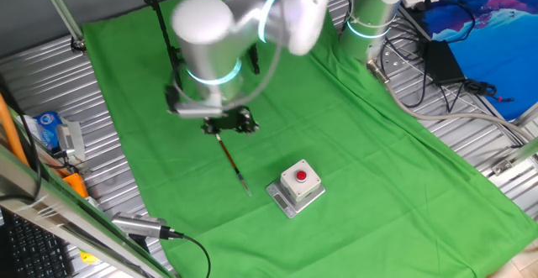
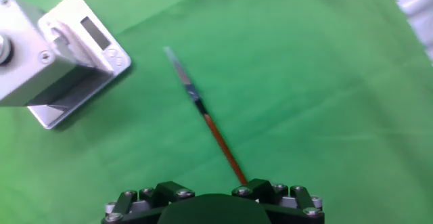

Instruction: Place the brush on the pen rack

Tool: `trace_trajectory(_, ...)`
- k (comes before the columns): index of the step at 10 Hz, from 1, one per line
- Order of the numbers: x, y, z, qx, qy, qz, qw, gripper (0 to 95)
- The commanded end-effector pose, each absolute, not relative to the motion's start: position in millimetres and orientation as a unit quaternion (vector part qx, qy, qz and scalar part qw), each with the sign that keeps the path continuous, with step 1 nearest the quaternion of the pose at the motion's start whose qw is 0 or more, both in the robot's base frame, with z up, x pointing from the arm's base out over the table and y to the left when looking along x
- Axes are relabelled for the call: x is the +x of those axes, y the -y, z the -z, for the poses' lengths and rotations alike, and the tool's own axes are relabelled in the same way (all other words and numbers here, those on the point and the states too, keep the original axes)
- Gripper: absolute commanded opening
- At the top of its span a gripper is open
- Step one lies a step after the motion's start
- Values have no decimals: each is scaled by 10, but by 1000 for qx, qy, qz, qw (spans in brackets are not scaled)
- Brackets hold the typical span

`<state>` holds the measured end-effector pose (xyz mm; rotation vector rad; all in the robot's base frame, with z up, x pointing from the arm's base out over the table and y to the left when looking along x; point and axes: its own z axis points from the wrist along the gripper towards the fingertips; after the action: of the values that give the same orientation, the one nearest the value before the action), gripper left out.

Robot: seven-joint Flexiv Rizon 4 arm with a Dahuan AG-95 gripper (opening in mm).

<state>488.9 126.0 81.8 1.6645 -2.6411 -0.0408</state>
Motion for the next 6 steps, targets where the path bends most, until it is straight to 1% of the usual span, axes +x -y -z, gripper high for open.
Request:
trace_trajectory(1,4871,-1277,-780,527,850,11,11,760)
trace_trajectory(2,4871,-1277,-781,528,849,11,10,570)
trace_trajectory(6,4869,-1271,-784,522,853,11,12,570)
